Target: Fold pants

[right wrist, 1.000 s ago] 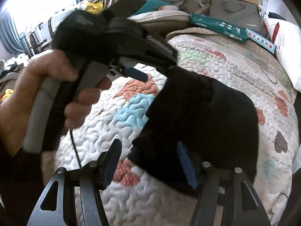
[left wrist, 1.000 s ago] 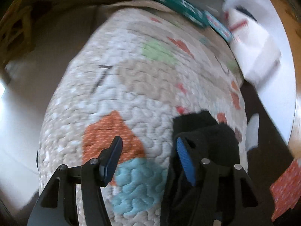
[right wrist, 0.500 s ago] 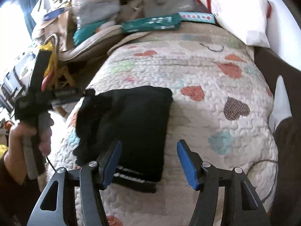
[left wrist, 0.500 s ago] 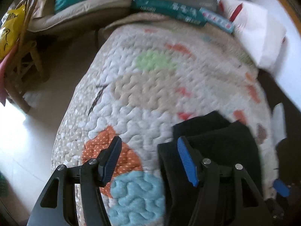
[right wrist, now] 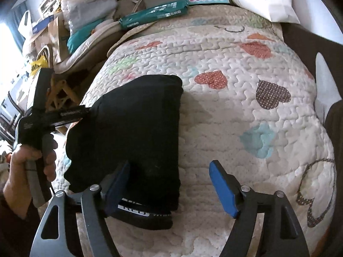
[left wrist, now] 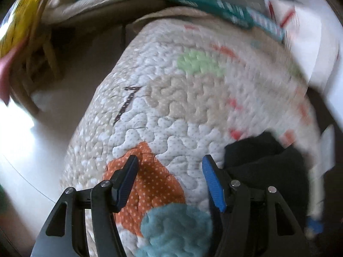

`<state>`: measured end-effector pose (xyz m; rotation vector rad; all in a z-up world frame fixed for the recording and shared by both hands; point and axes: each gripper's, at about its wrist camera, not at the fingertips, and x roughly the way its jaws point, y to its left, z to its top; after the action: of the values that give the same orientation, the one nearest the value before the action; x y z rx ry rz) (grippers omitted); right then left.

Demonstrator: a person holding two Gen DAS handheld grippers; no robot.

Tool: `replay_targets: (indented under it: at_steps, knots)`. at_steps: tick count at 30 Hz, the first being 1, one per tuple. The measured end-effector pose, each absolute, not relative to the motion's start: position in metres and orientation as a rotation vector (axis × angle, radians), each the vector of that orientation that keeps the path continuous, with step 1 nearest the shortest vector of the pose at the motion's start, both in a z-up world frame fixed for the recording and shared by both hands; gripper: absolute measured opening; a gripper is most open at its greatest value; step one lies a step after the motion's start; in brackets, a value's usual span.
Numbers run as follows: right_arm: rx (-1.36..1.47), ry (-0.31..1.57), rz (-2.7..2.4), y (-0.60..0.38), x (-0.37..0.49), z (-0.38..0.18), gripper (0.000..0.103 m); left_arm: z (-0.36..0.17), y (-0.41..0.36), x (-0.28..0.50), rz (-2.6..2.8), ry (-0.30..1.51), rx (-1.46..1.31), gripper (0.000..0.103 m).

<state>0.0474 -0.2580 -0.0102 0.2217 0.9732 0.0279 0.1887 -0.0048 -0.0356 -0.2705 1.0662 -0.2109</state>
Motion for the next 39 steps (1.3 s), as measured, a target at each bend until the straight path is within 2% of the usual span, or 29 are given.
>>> replay_targets:
  at_steps: [5,10,15,21,27,28,30,32,34,35,36,39]
  knots:
    - [0.233,0.94,0.036,-0.266,0.043,0.005,0.081,-0.013,0.016,0.168,-0.383,1.012,-0.451,0.063]
    - [0.315,0.939,0.038,-0.28,0.045,0.008,0.081,-0.026,-0.003,0.156,-0.546,1.085,-0.534,0.064]
    - [0.368,0.959,0.057,-0.284,0.052,0.007,0.081,-0.048,-0.032,0.151,-0.571,1.17,-0.471,0.064]
    - [0.459,0.998,0.127,-0.291,0.085,-0.001,0.081,-0.055,-0.053,0.164,-0.673,1.192,-0.436,0.064]
    - [0.64,1.041,0.196,-0.303,0.125,-0.026,0.081,-0.064,-0.052,0.182,-0.74,1.217,-0.544,0.064]
    - [0.664,1.05,0.203,-0.302,0.132,-0.032,0.081,-0.064,-0.053,0.182,-0.735,1.217,-0.542,0.062]
    - [0.693,1.062,0.203,-0.3,0.141,-0.04,0.081,-0.063,-0.056,0.181,-0.73,1.216,-0.518,0.047]
    - [0.709,1.074,0.219,-0.295,0.149,-0.048,0.078,-0.061,-0.057,0.18,-0.717,1.213,-0.5,0.041]
    - [0.703,1.085,0.231,-0.289,0.153,-0.052,0.066,-0.059,-0.06,0.178,-0.705,1.204,-0.483,0.038]
    - [0.691,1.087,0.226,-0.287,0.154,-0.053,0.064,-0.056,-0.063,0.177,-0.696,1.196,-0.468,0.037]
    - [0.683,1.081,0.224,-0.285,0.153,-0.051,0.056,-0.055,-0.064,0.176,-0.693,1.193,-0.46,0.036]
    - [0.682,1.072,0.241,-0.285,0.15,-0.043,0.044,-0.045,-0.07,0.175,-0.683,1.179,-0.438,0.035]
